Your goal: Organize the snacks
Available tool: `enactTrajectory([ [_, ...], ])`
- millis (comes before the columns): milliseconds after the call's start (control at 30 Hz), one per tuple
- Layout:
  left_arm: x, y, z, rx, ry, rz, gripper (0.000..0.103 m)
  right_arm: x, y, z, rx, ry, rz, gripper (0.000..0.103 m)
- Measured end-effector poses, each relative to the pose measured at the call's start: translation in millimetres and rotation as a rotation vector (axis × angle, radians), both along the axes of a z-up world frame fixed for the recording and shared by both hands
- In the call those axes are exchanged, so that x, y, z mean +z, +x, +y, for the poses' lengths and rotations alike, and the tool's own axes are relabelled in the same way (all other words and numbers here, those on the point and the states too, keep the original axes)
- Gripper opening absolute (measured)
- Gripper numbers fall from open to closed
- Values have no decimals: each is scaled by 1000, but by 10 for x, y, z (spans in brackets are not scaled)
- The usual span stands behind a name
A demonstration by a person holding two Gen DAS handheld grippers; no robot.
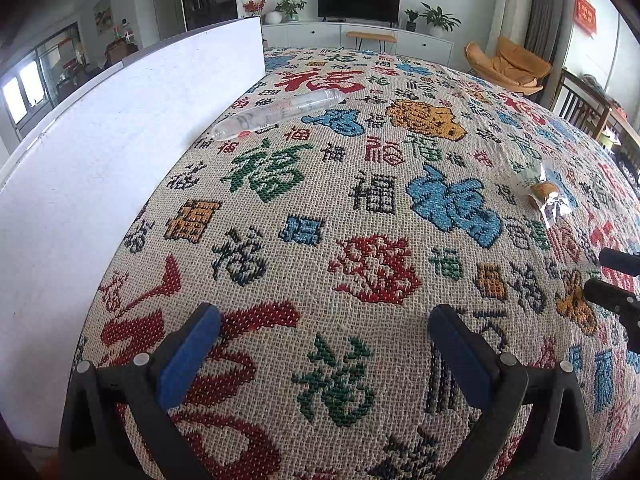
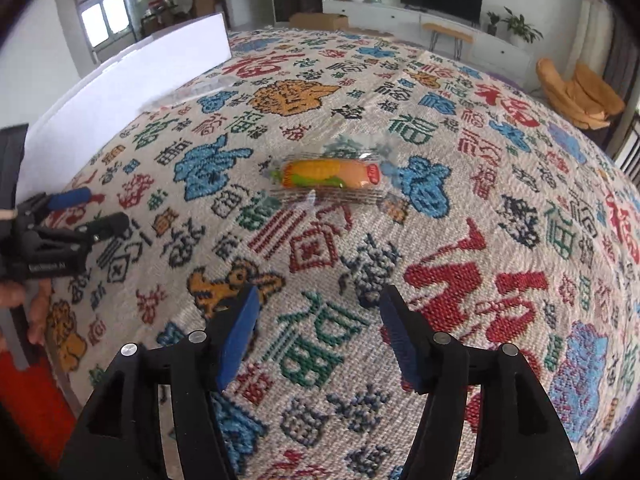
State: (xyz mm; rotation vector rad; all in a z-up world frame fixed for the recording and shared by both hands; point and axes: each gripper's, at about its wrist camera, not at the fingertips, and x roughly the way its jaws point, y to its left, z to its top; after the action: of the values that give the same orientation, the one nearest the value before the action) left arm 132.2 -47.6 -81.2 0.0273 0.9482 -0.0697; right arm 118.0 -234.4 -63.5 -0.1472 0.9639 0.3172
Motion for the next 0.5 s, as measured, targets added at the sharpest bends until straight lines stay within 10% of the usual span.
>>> enactTrajectory([
  [267,31,42,20,-26,-10,23,103,-94,-67,-51,-36,4,-75,81],
  [400,203,488,-54,-238,-48,155,103,-105,-49,-71,-38,14,-71,81],
  [500,537,900,-125,-282,57,64,103,-106,-60,-81,-38,13,-72,81],
])
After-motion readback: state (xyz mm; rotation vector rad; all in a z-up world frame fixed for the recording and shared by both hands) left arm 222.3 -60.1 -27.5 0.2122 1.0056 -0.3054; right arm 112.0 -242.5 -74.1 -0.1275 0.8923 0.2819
